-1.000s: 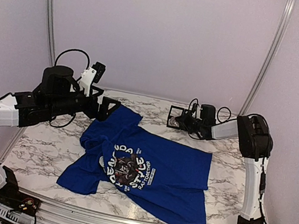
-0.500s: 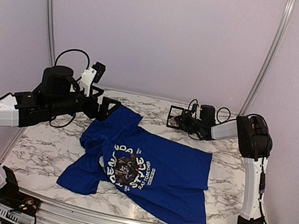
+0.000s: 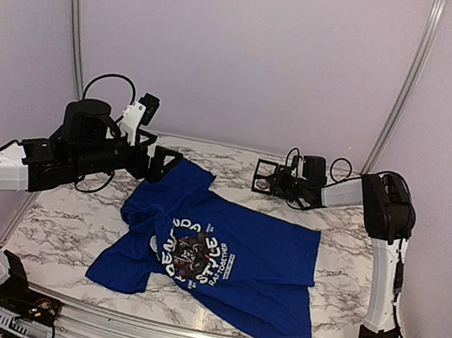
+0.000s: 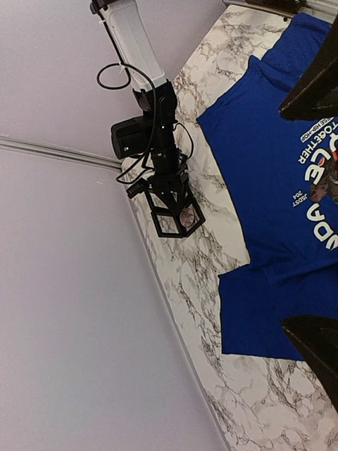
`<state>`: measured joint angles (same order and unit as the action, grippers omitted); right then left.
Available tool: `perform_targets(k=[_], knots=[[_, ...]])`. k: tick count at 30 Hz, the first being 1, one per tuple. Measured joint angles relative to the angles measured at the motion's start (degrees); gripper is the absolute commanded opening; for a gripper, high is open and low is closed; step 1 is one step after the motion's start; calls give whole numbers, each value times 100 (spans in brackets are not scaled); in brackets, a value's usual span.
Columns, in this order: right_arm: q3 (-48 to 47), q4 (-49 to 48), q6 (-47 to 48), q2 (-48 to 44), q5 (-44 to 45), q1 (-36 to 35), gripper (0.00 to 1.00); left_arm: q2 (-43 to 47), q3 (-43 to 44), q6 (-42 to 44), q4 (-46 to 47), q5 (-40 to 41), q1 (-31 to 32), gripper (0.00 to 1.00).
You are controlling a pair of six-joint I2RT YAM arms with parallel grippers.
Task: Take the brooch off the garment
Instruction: Place the brooch in the brooch box, then pick up the brooch from the flattened clothing.
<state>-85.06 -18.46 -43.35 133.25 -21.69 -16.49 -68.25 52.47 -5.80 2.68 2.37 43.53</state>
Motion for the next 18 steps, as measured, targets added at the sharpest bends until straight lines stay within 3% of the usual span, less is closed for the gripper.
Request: perform_targets(k=[11,18], knots=[[0,505,319,-319,417,-85,28,0,-24,-243,33,-46,0,99],[170,793,557,-734,695,-203,41,-11,-232,-741,181,33,0,99]])
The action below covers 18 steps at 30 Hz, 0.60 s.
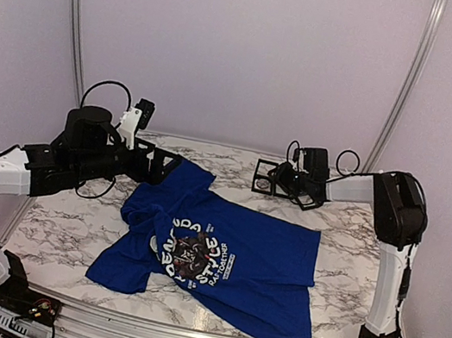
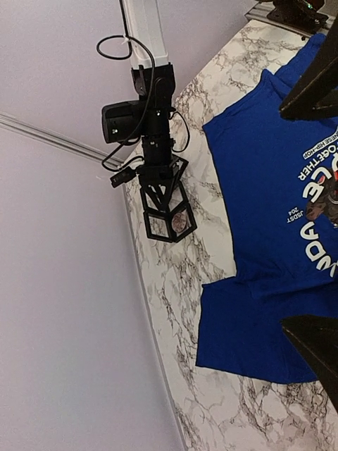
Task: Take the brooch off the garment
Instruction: Pick up the brooch from the flattened clothing.
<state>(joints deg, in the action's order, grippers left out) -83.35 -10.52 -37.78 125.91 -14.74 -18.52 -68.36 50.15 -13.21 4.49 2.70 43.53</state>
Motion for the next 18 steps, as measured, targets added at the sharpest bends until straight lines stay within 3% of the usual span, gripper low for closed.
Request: perform_targets(k=[11,18], knots=[[575,612,654,-1023,166,-903,64,2,-516,-1298,-17,586,-42,99],[839,931,1095,-1561,262,-2011,67,214,-1062,-2072,-269,686,-59,96]])
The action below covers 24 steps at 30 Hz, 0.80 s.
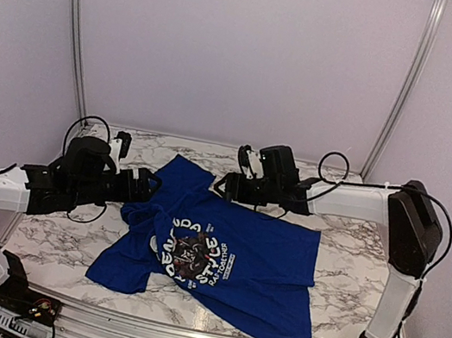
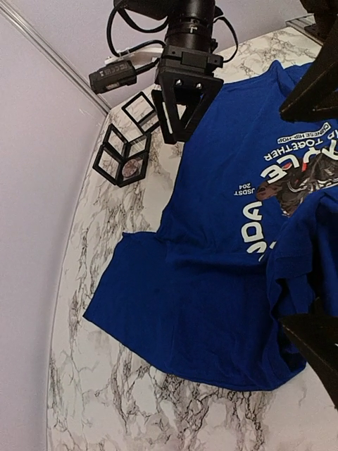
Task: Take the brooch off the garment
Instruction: Pick up the brooch from the flattened clothing.
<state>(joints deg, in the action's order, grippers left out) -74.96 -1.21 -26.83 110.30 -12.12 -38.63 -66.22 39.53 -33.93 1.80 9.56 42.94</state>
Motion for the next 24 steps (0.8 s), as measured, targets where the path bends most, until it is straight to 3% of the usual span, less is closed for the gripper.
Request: perform_targets(k=[11,20,24], knots=[[63,306,256,-90,127,-1453,67,492,-914,-901,-293,-162,-9,81],[-378,809,426,22,538,-2173,67,706,-1239,-1244,-382,-457,-11,43],[-675,977,483,144,710,-2330,66,588,-1248,-1320,-348,-627,-11,40]])
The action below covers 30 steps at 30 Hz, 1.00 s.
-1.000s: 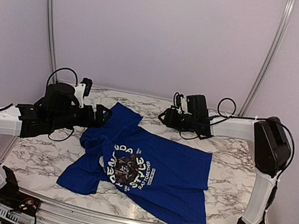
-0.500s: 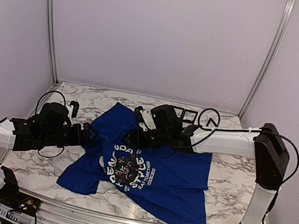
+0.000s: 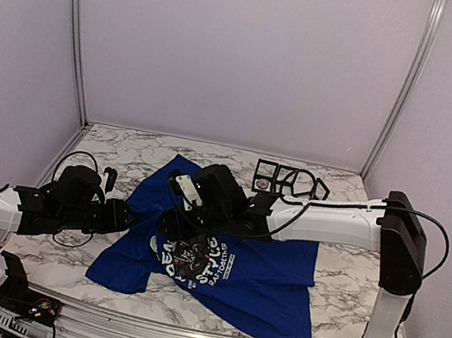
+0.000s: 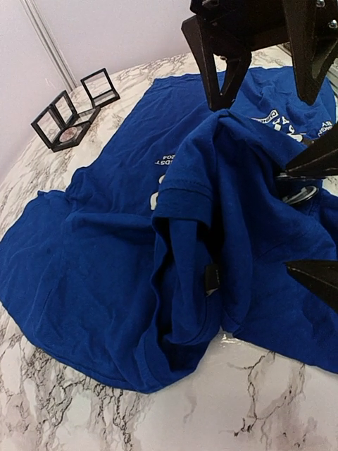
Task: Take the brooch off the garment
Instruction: Pick up the brooch from the flattened clothing.
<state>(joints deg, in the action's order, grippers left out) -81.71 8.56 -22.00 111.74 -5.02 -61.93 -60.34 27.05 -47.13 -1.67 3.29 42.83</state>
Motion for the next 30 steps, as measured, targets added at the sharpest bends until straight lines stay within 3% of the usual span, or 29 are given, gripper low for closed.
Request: perform_targets(k=[12,15,20,23,26,30], knots=[[-363,730,111,455,310,-103,56,-603,-7,22,184,-695,0,40],[-400,793,107,466,326,-166,47,-636,-7,48,184,-879,2,40],[-402,863,116,468,319,-214,18,-662,7,136,184,-1172,2,38],[-402,866,107,468,319,-214,6,-767,44,175,184,-1287,2,36],[-402,868,107,468,308,-214,0,-938,118,221,188,-1381,7,33],[-402,863,107,468,299,-214,0,-1139,192,260,258,-1486,13,31]])
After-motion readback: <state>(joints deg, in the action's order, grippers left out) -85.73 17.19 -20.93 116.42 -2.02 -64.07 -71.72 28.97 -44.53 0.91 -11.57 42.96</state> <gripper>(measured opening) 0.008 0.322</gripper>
